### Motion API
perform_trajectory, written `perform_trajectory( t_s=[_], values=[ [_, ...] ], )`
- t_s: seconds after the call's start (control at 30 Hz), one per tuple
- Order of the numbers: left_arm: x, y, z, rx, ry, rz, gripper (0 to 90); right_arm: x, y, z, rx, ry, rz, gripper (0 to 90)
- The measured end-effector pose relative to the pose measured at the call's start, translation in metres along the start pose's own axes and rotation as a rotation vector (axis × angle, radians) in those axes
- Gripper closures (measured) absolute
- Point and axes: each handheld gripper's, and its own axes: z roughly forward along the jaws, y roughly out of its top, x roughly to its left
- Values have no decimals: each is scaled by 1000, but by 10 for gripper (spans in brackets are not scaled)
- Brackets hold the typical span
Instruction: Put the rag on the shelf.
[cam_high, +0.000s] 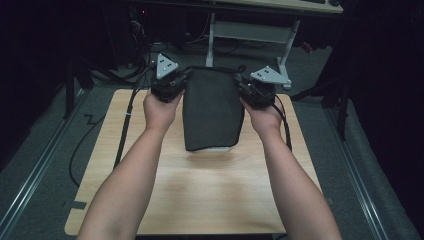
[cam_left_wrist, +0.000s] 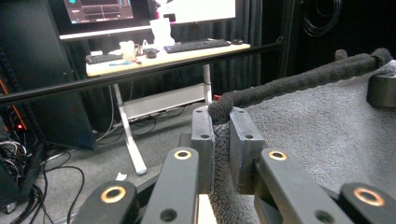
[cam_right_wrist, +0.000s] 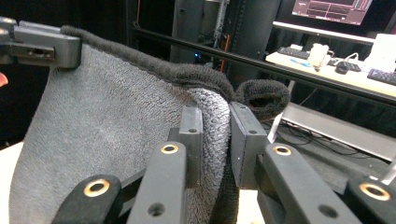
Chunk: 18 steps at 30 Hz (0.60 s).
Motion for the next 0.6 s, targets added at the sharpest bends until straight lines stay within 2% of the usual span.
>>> perform_trajectory(
  t_s=[0.1, 0.2, 0.23, 0.27, 0.37, 0.43, 0.53, 0.6],
  values=[
    [1, 2, 5, 4, 5, 15, 817, -4, 1, 4, -1, -7, -25, 775],
    [2, 1, 10, 23, 10, 30, 816, -8, 0, 9, 12, -5, -21, 775],
    [4, -1, 12, 31, 15, 49, 816, -9, -2, 12, 15, -4, -24, 775],
    [5, -4, 14, 51, 11, 35, 816, -11, -4, 14, 19, 4, -17, 774],
    [9, -19, 20, 87, 9, 30, 816, -13, -12, 22, 41, 22, -2, 775],
    [11, -31, 24, 119, 1, 10, 817, -13, -19, 29, 71, 35, 9, 775],
    [11, -48, 28, 153, -14, -17, 820, -17, -30, 36, 101, 63, 51, 776],
    [11, -59, 30, 179, -23, -24, 821, -17, -39, 40, 130, 62, 40, 775]
  ],
)
